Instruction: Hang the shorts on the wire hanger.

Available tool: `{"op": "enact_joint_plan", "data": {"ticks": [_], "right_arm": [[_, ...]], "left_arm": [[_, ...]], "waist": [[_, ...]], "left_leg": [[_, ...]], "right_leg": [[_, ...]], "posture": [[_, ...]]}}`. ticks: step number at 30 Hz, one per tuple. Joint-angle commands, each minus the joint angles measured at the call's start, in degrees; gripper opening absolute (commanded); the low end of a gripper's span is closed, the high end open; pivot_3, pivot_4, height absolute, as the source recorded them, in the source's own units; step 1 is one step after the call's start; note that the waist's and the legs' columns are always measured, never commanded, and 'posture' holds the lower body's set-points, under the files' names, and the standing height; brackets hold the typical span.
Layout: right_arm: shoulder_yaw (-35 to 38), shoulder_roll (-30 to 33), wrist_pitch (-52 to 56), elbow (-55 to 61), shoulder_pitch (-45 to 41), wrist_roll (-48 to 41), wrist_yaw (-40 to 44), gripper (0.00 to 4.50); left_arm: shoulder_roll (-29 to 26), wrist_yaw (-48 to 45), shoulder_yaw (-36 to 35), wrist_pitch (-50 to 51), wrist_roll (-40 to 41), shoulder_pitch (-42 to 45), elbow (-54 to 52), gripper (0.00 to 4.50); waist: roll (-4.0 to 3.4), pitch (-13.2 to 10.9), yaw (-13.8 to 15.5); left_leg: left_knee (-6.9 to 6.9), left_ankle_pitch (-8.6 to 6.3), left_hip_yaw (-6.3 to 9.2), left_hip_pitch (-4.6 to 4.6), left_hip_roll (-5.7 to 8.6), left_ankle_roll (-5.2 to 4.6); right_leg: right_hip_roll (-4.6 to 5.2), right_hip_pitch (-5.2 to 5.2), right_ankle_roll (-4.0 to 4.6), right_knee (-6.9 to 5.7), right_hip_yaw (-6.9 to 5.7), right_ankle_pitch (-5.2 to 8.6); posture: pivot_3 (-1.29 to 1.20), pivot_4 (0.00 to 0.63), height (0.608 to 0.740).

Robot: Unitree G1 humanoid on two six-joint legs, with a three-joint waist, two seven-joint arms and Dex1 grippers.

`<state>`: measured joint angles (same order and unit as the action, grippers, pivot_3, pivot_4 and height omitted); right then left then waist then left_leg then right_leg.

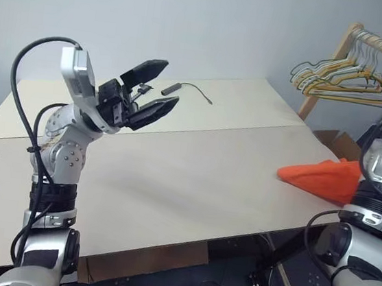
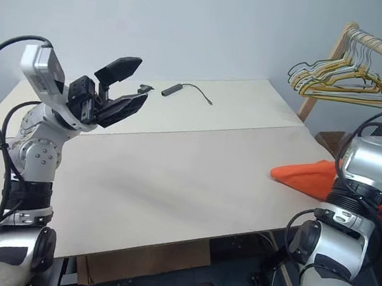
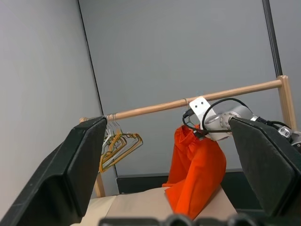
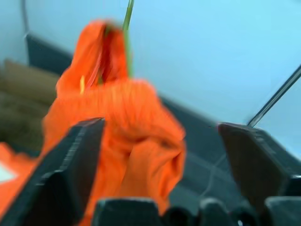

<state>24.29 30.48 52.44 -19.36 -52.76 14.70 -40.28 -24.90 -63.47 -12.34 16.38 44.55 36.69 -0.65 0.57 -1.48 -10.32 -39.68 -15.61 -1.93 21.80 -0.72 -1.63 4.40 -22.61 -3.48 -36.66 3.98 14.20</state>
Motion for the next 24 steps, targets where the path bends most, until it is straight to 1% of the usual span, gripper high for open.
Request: {"op": "enact_joint_plan", "data": {"ticks": [1, 6, 8, 10, 14, 15, 18, 22, 24], "right_arm": [[-5.76, 2.14, -4.35, 5.60, 0.52, 5.27, -0.68, 4.43], [-11.76, 1.77, -9.99, 7.95, 0.18, 6.98, 3.99, 4.43], [-14.61, 1.76, -14.28, 9.81, 1.67, 5.08, 10.62, 4.43], [-15.83, 1.32, -17.44, 12.55, 3.49, 1.58, 18.53, 4.43], [-18.90, 1.33, -18.60, 14.61, 5.55, -1.51, 29.98, 4.43], [-20.82, 1.79, -19.27, 15.47, 6.55, -1.88, 33.72, 4.43], [-23.44, 1.61, -19.03, 18.98, 9.14, -4.59, 42.66, 4.43], [-25.69, 2.82, -19.00, 23.74, 13.29, -6.79, 51.95, 4.43], [-26.89, 4.51, -20.21, 25.57, 15.80, -7.50, 56.87, 4.43]], "left_arm": [[-0.59, -0.06, -0.28, -0.89, -0.18, -0.02, -1.74, 4.50], [-0.60, 0.11, -0.41, -0.71, -0.06, -0.26, -2.05, 4.50], [-0.88, 0.21, -0.27, -0.73, -0.58, -0.52, -2.03, 4.50], [-1.45, 0.19, -0.25, -0.50, -1.05, -1.02, -2.02, 4.50], [-3.84, 0.57, -0.32, -0.11, -3.21, -2.74, -1.79, 4.50], [-4.69, 0.53, -0.64, 0.35, -3.25, -3.62, -1.85, 4.50], [-6.87, 0.69, -1.66, 1.23, -3.19, -6.55, -2.12, 4.50], [-10.15, 2.71, -2.47, 3.31, -4.01, -11.11, -3.35, 4.50], [-11.74, 3.90, -2.81, 4.09, -4.70, -13.43, -4.17, 4.50]], "waist": [[0.00, 0.00, 0.05], [0.00, 0.00, -0.06], [0.00, 0.00, -0.06], [0.00, -0.01, -0.04], [0.01, -0.01, 0.08], [0.01, -0.01, 0.13], [0.01, -0.02, 0.23], [0.03, -0.04, 1.06], [0.07, -0.07, 1.90]], "left_leg": [[0.00, 0.00, 0.00, 0.01, 0.00, 0.00], [0.00, 0.00, -0.01, -0.01, 0.00, 0.00], [0.00, 0.00, -0.01, -0.04, -0.01, 0.00], [0.03, 0.00, 0.01, -0.05, -0.01, 0.00], [0.03, 0.00, 0.02, -0.04, -0.02, 0.00], [0.03, 0.00, 0.02, -0.06, -0.02, 0.00], [0.04, -0.01, 0.02, -0.09, -0.06, -0.01], [0.09, -0.01, 0.05, -0.06, -0.11, 0.00], [0.09, -0.01, 0.04, -0.06, -0.11, 0.00]], "right_leg": [[0.00, -0.01, 0.00, 0.00, 0.00, 0.00], [0.00, 0.00, -0.01, 0.01, 0.01, 0.00], [-0.01, 0.01, -0.01, 0.00, 0.01, 0.00], [-0.02, 0.02, -0.01, 0.02, 0.00, 0.00], [-0.01, 0.03, -0.02, 0.03, -0.01, 0.00], [-0.01, 0.05, -0.02, 0.04, -0.02, 0.00], [-0.02, 0.04, -0.02, 0.03, -0.02, 0.00], [-0.01, -0.02, -0.02, 0.02, -0.05, 0.00], [0.01, -0.03, -0.02, 0.02, -0.05, 0.00]], "posture": [[-0.11, 0.000, 0.740], [-0.11, 0.000, 0.740], [-0.10, 0.000, 0.740], [-0.10, 0.000, 0.740], [-0.09, 0.000, 0.740], [-0.09, 0.000, 0.740], [-0.07, 0.000, 0.740], [-0.04, 0.000, 0.740], [-0.04, 0.000, 0.740]]}}
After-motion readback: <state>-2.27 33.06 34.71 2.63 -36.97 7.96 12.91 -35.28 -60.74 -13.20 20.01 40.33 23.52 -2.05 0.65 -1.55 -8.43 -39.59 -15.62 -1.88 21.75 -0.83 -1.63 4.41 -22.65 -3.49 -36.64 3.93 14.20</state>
